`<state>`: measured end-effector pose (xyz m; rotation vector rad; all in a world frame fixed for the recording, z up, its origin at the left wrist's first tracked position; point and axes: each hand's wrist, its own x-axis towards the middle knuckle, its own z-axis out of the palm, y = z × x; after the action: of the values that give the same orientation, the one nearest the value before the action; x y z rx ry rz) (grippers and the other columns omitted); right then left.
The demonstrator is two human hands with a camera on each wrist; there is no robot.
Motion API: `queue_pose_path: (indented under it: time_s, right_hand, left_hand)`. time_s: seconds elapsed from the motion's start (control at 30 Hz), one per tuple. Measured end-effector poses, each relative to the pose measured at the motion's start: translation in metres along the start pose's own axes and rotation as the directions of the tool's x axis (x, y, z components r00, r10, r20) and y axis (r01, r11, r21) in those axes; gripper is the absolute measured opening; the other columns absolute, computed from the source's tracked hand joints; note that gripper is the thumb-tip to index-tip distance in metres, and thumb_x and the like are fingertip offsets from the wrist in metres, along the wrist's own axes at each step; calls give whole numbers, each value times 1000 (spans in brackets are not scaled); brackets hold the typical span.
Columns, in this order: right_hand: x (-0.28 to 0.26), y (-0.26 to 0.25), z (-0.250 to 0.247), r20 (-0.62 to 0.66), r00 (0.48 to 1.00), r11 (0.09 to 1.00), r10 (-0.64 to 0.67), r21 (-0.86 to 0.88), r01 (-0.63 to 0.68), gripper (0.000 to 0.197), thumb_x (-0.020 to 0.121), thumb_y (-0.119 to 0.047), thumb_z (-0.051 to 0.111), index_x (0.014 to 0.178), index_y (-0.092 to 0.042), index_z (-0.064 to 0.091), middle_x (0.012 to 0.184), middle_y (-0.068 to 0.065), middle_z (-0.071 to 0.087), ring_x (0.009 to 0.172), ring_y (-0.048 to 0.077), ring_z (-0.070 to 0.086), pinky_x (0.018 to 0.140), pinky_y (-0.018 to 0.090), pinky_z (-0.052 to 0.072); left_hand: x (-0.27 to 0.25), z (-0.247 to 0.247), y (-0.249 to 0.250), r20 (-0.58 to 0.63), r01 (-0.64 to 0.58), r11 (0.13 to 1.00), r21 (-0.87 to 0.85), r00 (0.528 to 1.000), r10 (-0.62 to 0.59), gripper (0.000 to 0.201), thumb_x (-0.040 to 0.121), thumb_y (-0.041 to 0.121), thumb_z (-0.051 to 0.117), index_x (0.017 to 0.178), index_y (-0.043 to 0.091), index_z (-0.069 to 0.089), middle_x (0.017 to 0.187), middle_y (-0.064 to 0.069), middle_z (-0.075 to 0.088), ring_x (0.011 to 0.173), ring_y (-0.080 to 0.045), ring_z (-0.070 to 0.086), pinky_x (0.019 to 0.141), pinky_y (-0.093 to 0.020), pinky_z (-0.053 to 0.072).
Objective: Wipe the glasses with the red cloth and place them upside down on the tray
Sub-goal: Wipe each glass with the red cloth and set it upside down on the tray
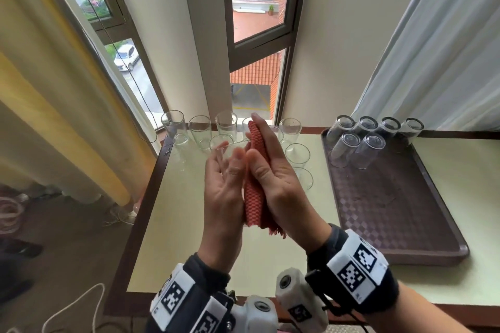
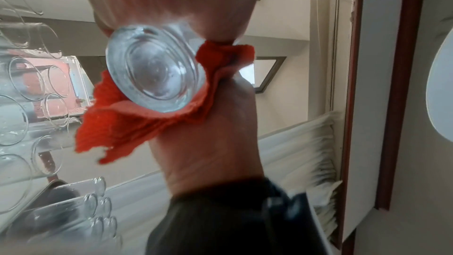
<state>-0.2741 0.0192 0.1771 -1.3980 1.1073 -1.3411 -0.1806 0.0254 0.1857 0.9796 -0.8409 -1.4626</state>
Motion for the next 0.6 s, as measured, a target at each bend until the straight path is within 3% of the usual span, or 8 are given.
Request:
queue_pose_path:
  time_s: [0.13,0.2,0.27,0.33,0.4,0.47,0.53,0.6]
  right_hand:
    - [-14,-1,5,16,988,982,-153,-109,154,61,95,-27,48,151,-35,25,156,-5,33,140,18,40,114,40,39]
    - [-16,-1,6,45,984,976,-174,-126,178,64,94,-19,48,151,-34,24,158,-4,30,143,13,34,116,31,35]
    - [-9,-6,6,53,993,993,-107,-36,109,63,95,-25,48,151,-43,23,150,-6,40,127,7,50,104,27,44]
    - [2,-10,5,36,999,993,-18,120,14,61,96,-34,45,153,-43,21,130,-6,54,110,12,60,97,35,52]
    - [13,-10,2,7,999,979,46,196,-46,62,95,-39,44,154,-35,24,124,-4,58,114,17,63,99,40,52]
    - [18,-9,4,-17,999,983,50,175,-47,63,95,-44,48,153,-35,27,130,-3,59,120,19,61,104,42,49]
    - [15,-5,7,-30,999,990,22,140,-17,66,93,-48,49,153,-37,26,136,-5,57,125,17,57,108,45,45]
    - [7,1,11,-25,999,995,-30,92,32,64,95,-42,48,154,-37,24,132,-11,57,119,12,58,104,40,47]
  left_hand:
    - [4,-7,13,-54,-57,998,23,997,58,37,85,55,48,108,29,60,105,-4,74,101,-22,72,98,-51,53]
    - [5,-8,15,-49,-57,998,16,997,58,35,87,55,43,108,32,60,106,-4,74,100,-21,72,98,-50,53]
    - [2,-6,17,-27,-45,999,29,999,46,41,90,58,44,117,30,58,109,-4,74,103,-20,72,97,-48,54]
    - [1,-3,14,28,-43,997,61,999,41,47,93,56,51,131,28,49,116,-4,72,107,-18,70,93,-41,57]
    - [2,0,11,47,-57,994,96,998,52,55,88,47,55,138,26,42,131,-9,62,114,-20,67,91,-37,58]
    - [5,-1,10,37,-76,993,92,997,73,62,87,48,60,140,22,42,140,-14,53,120,-26,64,98,-45,55]
    - [7,-1,13,24,-79,995,59,997,78,67,88,53,61,139,14,43,133,-18,58,116,-30,66,99,-54,53]
    - [10,-5,14,-24,-91,995,40,995,92,62,88,55,56,134,14,47,121,-18,66,107,-33,70,93,-55,56]
